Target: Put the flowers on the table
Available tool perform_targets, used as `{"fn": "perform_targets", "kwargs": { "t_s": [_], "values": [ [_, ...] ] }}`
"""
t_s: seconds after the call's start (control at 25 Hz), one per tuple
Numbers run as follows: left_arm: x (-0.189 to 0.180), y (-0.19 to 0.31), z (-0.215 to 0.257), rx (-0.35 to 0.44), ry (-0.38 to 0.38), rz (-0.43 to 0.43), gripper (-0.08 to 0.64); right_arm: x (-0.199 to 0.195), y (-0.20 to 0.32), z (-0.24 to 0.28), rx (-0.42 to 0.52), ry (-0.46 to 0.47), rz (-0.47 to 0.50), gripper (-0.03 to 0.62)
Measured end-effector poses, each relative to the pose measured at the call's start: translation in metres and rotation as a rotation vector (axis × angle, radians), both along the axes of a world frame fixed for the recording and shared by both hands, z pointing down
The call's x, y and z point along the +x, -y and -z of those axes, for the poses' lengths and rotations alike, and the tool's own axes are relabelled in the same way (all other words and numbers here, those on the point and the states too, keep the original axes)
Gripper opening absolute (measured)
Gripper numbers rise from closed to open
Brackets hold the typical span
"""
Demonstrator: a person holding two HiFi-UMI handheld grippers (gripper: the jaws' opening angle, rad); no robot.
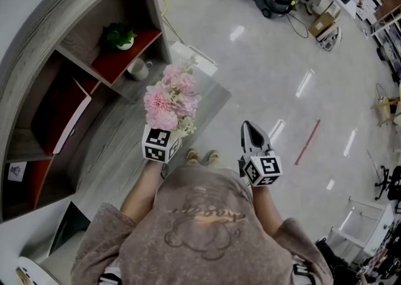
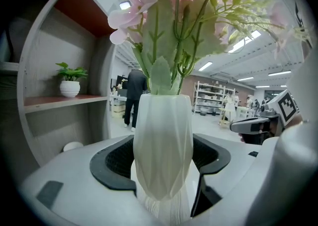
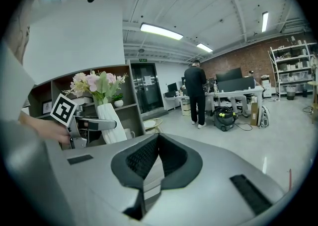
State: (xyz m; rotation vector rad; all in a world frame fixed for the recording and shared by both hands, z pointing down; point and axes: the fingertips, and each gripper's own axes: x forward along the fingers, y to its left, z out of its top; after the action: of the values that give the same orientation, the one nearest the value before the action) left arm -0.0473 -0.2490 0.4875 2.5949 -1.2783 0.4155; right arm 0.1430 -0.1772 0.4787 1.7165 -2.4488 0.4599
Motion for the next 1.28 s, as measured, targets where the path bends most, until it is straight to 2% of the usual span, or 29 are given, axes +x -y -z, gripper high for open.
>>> {"fn": "perform_targets", "kwargs": {
  "t_s": [0.56,1.28],
  "values": [
    [0.012,0.025,-0.021,0.038,0.033,0.082,0.354,0.028,0.038,0.004,0.044,0.021,0.066,-0.012],
    [0.017,0.066,-0.070,0.057,0.058,0.093,0.354,0.045,0.045,0.000,0.023,0.015,0.057,-0.012]
  ]
}}
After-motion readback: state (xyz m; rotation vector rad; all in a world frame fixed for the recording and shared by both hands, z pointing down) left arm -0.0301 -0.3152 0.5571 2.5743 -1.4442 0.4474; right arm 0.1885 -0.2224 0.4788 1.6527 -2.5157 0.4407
